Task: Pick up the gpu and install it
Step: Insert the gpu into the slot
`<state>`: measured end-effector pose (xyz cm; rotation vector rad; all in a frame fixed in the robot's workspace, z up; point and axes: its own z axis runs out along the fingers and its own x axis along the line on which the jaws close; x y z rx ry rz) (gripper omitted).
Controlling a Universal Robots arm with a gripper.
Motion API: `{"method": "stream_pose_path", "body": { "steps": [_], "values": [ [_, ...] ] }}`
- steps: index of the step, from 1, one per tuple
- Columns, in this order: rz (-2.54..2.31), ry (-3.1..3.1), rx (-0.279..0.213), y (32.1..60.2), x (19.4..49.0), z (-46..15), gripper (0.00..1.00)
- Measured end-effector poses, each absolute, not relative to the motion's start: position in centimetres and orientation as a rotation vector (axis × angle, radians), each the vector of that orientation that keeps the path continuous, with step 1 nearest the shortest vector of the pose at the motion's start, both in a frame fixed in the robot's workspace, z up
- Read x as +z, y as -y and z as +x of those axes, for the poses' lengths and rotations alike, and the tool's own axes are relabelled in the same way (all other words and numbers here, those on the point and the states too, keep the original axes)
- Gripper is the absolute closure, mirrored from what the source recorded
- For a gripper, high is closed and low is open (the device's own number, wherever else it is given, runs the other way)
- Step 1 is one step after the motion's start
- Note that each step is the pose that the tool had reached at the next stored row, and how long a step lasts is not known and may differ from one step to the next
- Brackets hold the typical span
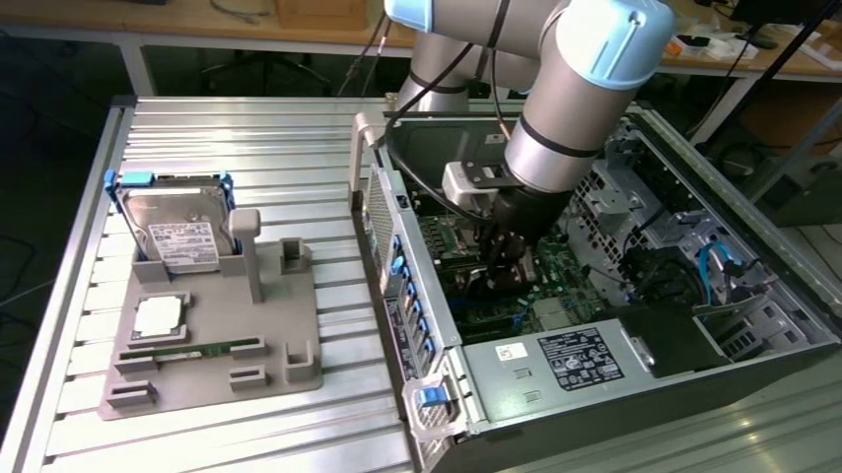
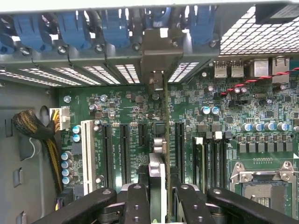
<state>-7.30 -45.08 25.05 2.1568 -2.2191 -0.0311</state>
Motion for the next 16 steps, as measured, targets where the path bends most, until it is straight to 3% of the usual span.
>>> {"method": "stream_pose_path", "body": {
  "steps": [16],
  "values": [
    [2.165,2.229,-0.052,45.03,24.41,-7.22,0.73]
  ]
}}
